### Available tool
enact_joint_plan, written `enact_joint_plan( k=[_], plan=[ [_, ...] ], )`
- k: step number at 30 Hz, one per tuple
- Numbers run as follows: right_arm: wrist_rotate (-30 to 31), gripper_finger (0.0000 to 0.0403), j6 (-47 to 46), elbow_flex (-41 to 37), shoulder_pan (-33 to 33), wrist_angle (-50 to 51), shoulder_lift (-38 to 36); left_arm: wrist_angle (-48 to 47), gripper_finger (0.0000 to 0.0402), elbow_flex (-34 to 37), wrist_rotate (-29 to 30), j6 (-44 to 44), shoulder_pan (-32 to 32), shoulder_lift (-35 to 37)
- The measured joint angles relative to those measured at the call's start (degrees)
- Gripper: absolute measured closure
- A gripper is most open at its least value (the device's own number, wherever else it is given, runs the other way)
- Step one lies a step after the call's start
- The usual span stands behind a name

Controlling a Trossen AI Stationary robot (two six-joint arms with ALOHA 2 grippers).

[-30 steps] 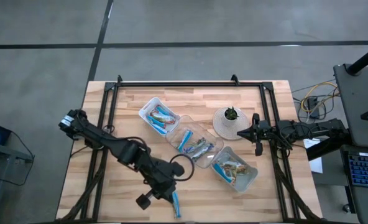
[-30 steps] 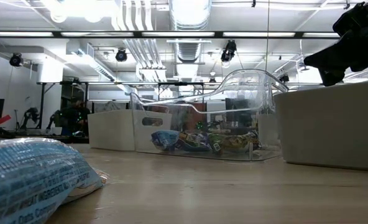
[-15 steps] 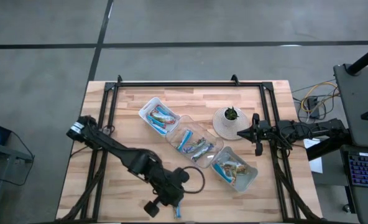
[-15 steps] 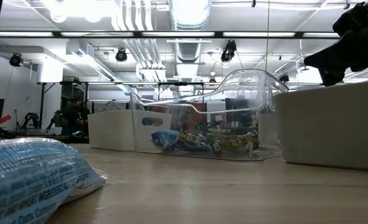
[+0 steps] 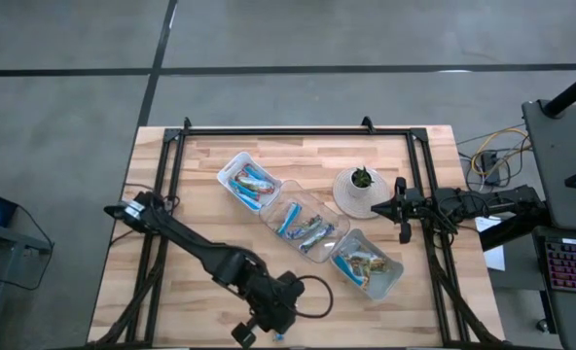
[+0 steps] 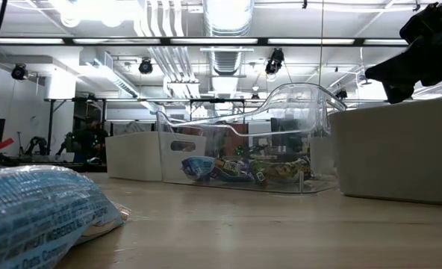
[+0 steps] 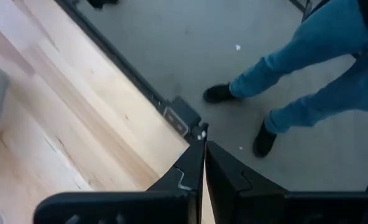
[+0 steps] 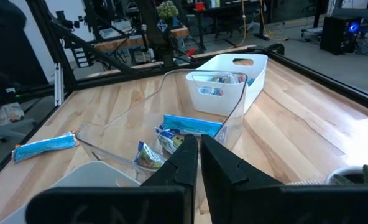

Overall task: Pick and place Granola Bars by type
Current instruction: Put the orange granola bar into the gray bin

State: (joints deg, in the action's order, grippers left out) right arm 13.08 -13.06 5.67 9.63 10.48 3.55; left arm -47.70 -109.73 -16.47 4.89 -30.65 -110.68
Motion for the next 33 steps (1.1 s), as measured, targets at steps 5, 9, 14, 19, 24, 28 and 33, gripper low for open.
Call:
enact_joint_plan(
  k=[5,9,14,19,24,28,33],
  plan=[
    [0.0,0.039,0.0,0.0,0.0,0.0,0.0,-2.6,0.0401,0.2,0.7,2.3,-0.8,-2.2],
    [0.0,0.039,0.0,0.0,0.0,0.0,0.0,-5.8,0.0401,0.2,7.1,6.4,-2.0,-3.6],
    [0.0,0.039,0.0,0.0,0.0,0.0,0.0,-8.1,0.0401,0.3,13.2,11.3,-3.4,-4.8],
    [0.0,0.039,0.0,0.0,0.0,0.0,-0.1,-8.6,0.0401,0.3,14.9,14.5,-4.5,-4.9],
    [0.0,0.039,0.0,0.0,0.0,0.0,-0.1,-9.9,0.0401,0.3,17.2,18.3,-5.4,-4.8],
    [0.0,0.039,0.0,0.0,0.0,0.0,-0.1,-10.6,0.0401,0.3,17.2,22.5,-6.0,-4.7],
    [0.0,0.039,0.0,0.0,0.0,0.0,-0.1,-10.6,0.0401,0.3,17.1,29.7,-6.1,-4.9]
  ],
)
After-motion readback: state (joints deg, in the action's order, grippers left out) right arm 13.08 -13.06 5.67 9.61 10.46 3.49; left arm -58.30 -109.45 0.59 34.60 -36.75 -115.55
